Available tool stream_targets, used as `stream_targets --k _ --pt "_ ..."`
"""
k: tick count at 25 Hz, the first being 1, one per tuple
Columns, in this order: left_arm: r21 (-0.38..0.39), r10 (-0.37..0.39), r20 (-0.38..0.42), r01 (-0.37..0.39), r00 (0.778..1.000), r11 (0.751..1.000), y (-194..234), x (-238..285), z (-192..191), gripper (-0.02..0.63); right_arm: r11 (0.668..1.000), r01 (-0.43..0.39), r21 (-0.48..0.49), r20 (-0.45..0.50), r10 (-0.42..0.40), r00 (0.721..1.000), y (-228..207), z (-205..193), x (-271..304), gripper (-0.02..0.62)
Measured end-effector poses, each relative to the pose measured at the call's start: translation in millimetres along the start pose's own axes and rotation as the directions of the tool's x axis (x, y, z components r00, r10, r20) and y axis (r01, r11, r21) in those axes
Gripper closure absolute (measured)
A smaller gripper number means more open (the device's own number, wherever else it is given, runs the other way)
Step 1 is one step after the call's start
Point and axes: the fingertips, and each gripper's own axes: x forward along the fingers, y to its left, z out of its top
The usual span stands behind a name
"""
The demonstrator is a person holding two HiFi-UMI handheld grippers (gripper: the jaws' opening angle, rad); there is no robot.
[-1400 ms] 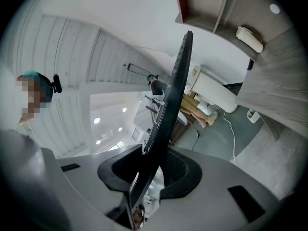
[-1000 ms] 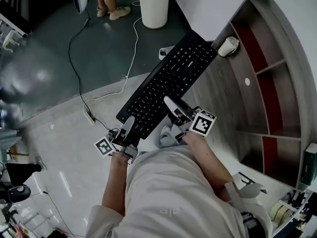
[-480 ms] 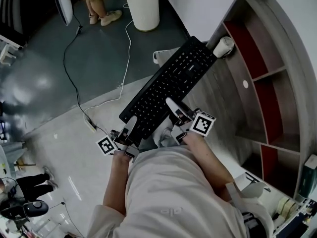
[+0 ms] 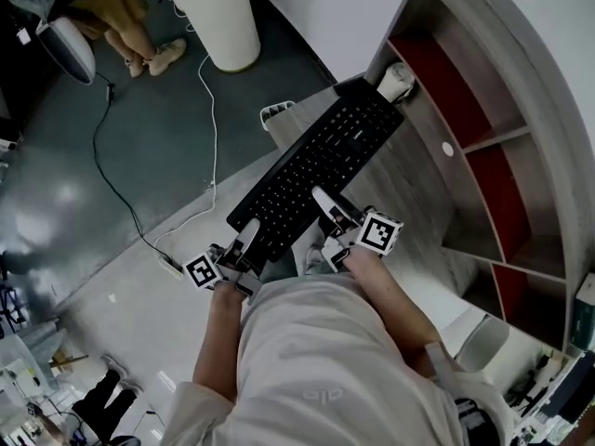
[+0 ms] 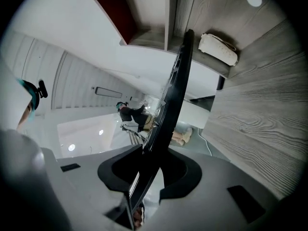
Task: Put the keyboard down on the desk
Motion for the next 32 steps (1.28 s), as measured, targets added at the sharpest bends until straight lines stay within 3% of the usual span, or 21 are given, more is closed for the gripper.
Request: stream_targets --k 4,6,8,10,14,22,25,29,32 --pt "0.014 -0.026 0.012 0.026 1.000 1.000 -20 -13 -26 0.511 0.999 -0.001 -0.046 -0.039 -0.001 0.999 23 -6 -23 0.463" --pt "0.049 -0.049 0.146 0.042 0.988 0.998 -31 -19 -45 0.512 0.994 -0.067 -0.081 -0.171 0.052 0.984 36 -3 -24 0.463" --pt "0.093 -0.082 0.306 0.056 0.948 0.994 -42 -17 -61 0.512 0.982 -0.155 -0.107 -0.326 0.113 0.939 49 7 -17 0.465" --pt "0.108 -0.084 0.345 0.050 0.935 0.993 -52 -23 -74 0.511 0.978 -0.177 -0.106 -0.371 0.127 0.920 60 4 -23 0.463" --pt "0.100 -0.050 0.268 0.024 0.962 0.995 -54 -30 -73 0.509 0.988 -0.120 -0.094 -0.312 0.086 0.946 55 -4 -34 0.463" --pt "0.062 -0.011 0.095 0.005 0.995 0.998 -23 -12 -9 0.509 0.997 -0.021 -0.070 -0.171 0.009 0.985 23 1 7 0.463" --pt "0.061 -0.008 0.045 0.005 0.999 0.998 -18 -8 -8 0.508 0.997 0.020 -0.077 -0.128 -0.030 0.991 13 3 0 0.462" --pt "0.035 0.006 0.005 -0.006 1.000 0.999 -7 -2 -1 0.507 0.981 0.196 -0.005 -0.093 -0.196 0.976 -17 0 -11 0.462" --pt "0.017 0.018 -0.006 -0.018 1.000 1.000 -1 1 6 0.506 0.979 0.202 0.036 -0.073 -0.199 0.977 -19 -1 -5 0.462"
